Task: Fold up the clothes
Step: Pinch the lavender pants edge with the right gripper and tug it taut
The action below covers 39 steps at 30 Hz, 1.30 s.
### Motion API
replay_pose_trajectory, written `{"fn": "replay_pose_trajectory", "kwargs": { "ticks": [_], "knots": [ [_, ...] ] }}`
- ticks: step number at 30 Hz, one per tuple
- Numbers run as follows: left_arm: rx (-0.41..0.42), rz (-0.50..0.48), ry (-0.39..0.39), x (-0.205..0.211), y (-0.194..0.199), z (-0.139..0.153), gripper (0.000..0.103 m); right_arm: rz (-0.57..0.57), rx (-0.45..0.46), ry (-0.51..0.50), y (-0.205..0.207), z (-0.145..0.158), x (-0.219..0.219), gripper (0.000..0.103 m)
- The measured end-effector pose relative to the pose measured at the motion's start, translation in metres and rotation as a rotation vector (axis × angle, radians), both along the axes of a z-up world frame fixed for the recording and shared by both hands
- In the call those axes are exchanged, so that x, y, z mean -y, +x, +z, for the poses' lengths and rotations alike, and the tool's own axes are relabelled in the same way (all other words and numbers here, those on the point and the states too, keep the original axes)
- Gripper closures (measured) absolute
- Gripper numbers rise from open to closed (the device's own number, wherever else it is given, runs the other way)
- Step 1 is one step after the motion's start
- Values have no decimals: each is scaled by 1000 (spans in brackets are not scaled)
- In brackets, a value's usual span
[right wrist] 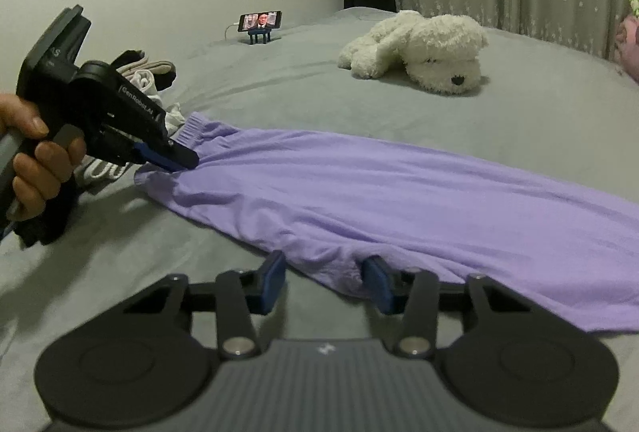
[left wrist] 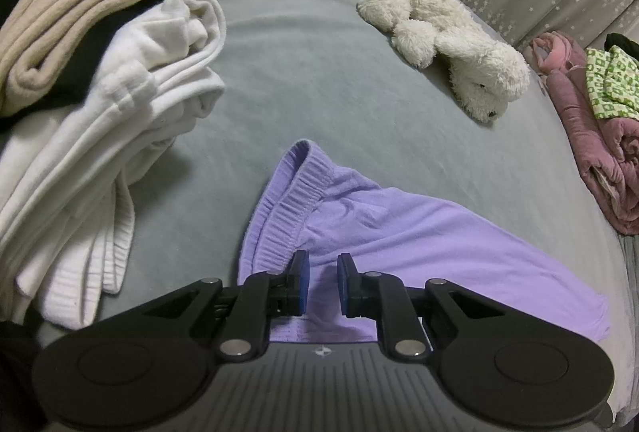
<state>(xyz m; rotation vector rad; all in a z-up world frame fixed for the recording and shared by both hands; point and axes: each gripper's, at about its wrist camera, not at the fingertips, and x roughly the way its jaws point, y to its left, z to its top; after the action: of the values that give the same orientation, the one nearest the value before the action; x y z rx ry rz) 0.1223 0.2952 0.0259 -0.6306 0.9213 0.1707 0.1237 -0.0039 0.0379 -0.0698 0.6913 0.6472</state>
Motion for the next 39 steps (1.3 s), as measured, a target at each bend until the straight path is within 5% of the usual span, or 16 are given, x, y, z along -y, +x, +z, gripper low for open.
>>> {"fn": "replay_pose_trajectory", "kwargs": {
  "ticks": [11,39],
  "knots": [
    [-2,-2,-4,0,1,0,88,-25,-50,93,-3,1,21,95],
    [-8,-8,-11,-1,2,-1,87,-23,-101,68,-23,0,26,97]
  ]
}}
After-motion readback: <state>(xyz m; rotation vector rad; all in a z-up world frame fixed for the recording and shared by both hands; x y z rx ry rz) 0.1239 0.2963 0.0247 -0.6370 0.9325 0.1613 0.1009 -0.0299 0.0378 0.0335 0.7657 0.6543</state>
